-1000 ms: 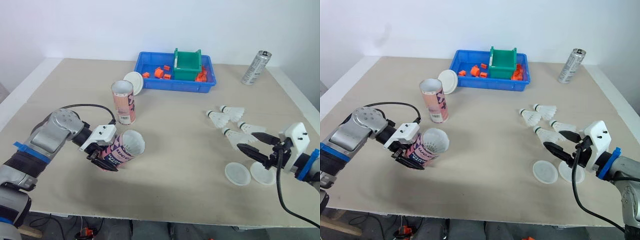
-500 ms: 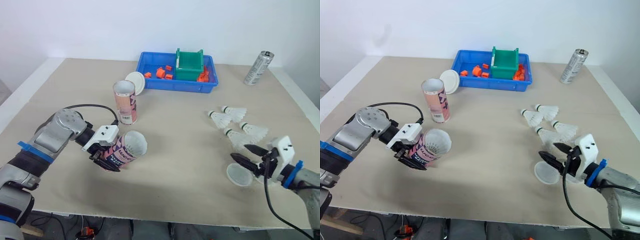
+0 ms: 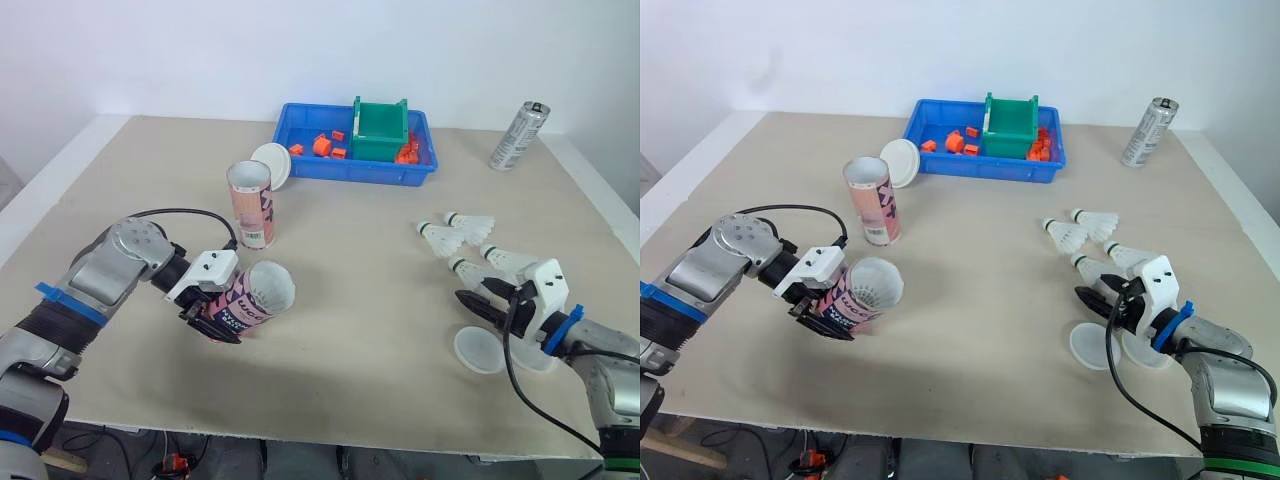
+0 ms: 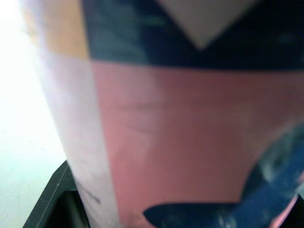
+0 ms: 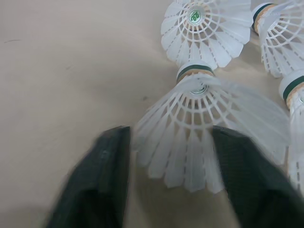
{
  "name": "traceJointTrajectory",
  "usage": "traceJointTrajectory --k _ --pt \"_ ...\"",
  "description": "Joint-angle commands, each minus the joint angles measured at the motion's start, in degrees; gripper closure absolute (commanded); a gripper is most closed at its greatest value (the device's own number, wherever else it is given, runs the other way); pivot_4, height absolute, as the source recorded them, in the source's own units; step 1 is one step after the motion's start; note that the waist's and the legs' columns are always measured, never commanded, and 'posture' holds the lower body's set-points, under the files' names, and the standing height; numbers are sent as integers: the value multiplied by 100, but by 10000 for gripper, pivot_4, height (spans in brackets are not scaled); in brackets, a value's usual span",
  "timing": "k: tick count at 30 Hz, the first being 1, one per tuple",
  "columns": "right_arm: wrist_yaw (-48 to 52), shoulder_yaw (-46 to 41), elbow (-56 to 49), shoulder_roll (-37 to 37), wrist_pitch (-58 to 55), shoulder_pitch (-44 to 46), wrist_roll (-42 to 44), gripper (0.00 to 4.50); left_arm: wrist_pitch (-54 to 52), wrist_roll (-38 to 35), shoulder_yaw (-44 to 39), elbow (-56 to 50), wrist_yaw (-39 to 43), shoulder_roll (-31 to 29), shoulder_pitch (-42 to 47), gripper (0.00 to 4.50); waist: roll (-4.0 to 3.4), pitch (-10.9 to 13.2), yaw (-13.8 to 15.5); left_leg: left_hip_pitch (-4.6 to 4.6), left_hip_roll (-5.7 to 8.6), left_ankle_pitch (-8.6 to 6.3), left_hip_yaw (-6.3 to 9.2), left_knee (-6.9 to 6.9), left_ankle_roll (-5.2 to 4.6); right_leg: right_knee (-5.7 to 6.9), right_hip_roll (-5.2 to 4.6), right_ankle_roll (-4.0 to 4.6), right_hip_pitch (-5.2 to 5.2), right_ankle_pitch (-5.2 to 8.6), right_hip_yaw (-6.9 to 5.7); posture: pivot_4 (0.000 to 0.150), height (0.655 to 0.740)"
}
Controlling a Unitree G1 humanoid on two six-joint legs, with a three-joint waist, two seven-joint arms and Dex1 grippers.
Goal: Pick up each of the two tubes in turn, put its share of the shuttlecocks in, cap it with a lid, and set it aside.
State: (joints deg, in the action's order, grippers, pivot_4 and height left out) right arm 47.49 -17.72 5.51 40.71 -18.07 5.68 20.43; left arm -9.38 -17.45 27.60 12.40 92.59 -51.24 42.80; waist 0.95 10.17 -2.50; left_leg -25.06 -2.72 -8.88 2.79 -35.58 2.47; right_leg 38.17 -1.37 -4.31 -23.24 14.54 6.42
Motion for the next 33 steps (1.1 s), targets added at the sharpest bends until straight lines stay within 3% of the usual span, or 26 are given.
traceJointTrajectory --k 1,3,4,5,12,17,23,33 --pt "38 -131 -94 41 105 35 100 32186 -47 -1 -45 -154 -9 -52 -69 12884 0 0 -1 0 0 0 0 0 0 0 0 0 0 0 0 1500 7355" --pt "45 -184 -146 68 88 -7 140 38616 -56 -1 -57 -171 -9 -61 -82 12884 0 0 -2 0 0 0 0 1 0 0 0 0 0 0 0 1500 7355" --pt "54 -233 -203 91 69 -43 181 44077 -59 2 -63 -182 -9 -63 -87 12884 0 0 -2 0 0 0 0 2 0 0 0 0 0 1 0 1500 7355" --pt "57 -271 -248 106 62 -72 215 44659 -63 5 -68 -190 -9 -62 -91 12884 0 0 -2 0 0 0 0 2 0 0 1 0 0 1 0 1500 7355" --pt "175 -538 -1070 260 -313 -373 659 44659 -47 17 -47 -170 -9 -20 -70 12884 0 0 -9 0 0 0 0 6 0 0 0 -1 -1 4 1 1500 7355" --pt "436 -241 -2098 613 -610 -394 800 44659 -13 15 -17 -132 -9 6 -42 12884 -1 1 -10 0 0 0 0 5 0 0 0 -1 -1 4 1 1500 7355" --pt "859 360 -3399 1155 -1042 385 1236 44659 -8 27 3 -92 -9 48 -5 12884 -1 2 -3 0 -1 0 -1 5 0 0 0 -1 -3 4 4 1500 7355" --pt "1532 2232 -3600 980 -640 2604 699 44659 -19 43 -36 -89 -9 67 -3 12884 1 4 12 -5 -3 0 -9 5 1 -7 -4 -1 -8 6 2 1500 7355"
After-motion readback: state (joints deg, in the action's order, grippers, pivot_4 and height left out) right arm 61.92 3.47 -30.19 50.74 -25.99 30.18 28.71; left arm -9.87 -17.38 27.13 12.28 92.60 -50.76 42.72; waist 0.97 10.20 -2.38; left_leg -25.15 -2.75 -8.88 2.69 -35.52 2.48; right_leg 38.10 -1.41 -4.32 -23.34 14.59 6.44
